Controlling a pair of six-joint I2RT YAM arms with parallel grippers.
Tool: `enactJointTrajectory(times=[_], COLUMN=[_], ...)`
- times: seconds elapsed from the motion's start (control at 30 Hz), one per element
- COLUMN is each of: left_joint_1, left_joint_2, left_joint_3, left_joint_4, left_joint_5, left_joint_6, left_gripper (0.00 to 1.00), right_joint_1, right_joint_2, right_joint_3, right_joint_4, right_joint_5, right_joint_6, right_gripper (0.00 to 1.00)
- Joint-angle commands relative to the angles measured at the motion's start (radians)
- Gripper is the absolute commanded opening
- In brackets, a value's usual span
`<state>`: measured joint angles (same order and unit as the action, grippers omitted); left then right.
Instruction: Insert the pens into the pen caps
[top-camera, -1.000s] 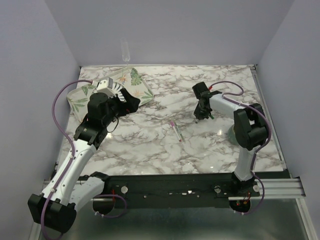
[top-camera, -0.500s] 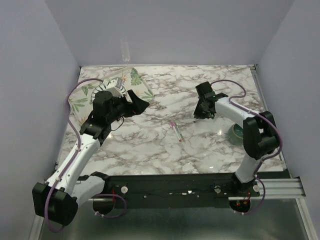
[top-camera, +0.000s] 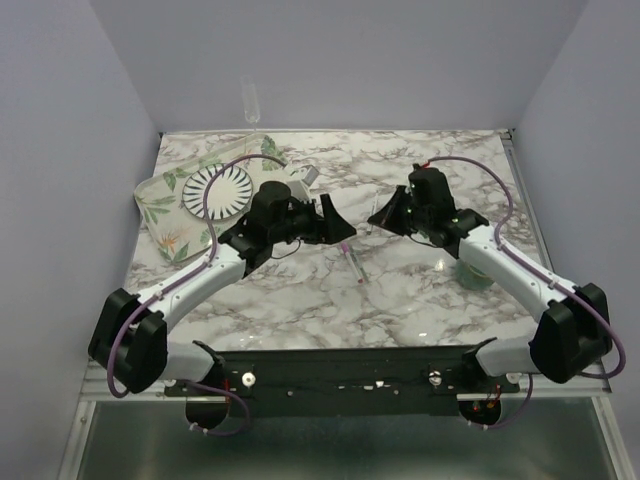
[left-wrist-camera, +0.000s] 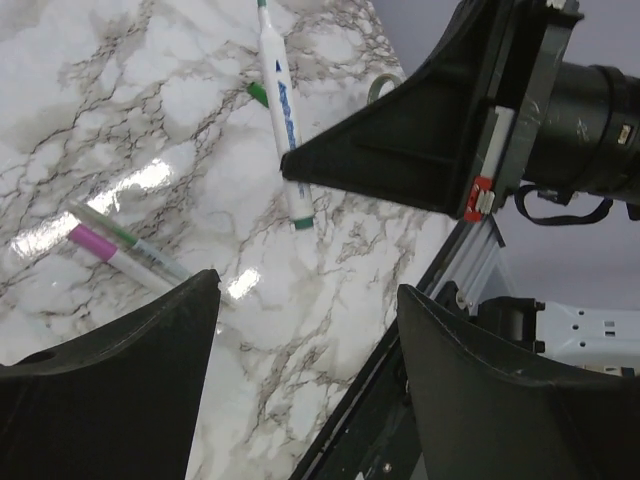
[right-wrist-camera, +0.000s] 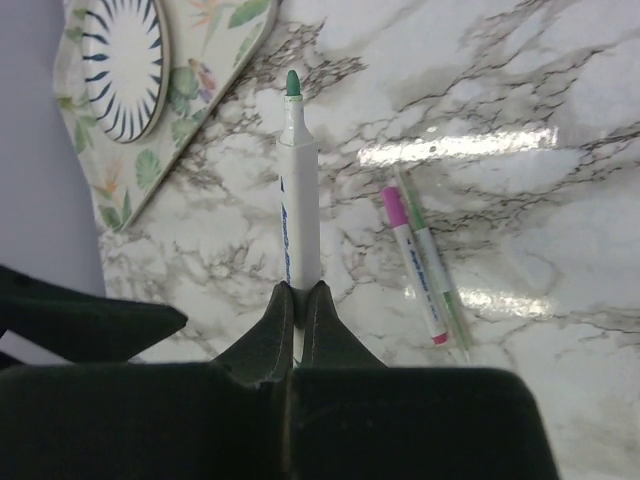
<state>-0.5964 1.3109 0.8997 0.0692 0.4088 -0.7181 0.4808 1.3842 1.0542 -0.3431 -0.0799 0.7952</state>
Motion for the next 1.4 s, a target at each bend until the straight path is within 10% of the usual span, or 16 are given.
enactJointTrajectory(times=[0.0,1.07,1.37], left_joint_1=[-0.031,-0.112,-0.112], left_joint_2=[0.042,0.177,0.194], left_joint_3=[0.067,0.093,0.12], left_joint_4=[0.089,0.233,0.234], left_joint_5=[-0.01,0.134,0.15], left_joint_6=[0.048,0.031,0.028], left_gripper=[0.79,0.65,0.41], right_joint_1=[0.036,0.064,0.09], right_joint_2=[-0.088,-0.283,-0.292], right_joint_3=[-0.081,-0.169,-0.175], right_joint_4=[0.104,0.156,0.167], right_joint_5=[-0.055,0.029,0.012], right_joint_6=[0.088,0.16,0.156], right_gripper=[0.01,0.01,0.01])
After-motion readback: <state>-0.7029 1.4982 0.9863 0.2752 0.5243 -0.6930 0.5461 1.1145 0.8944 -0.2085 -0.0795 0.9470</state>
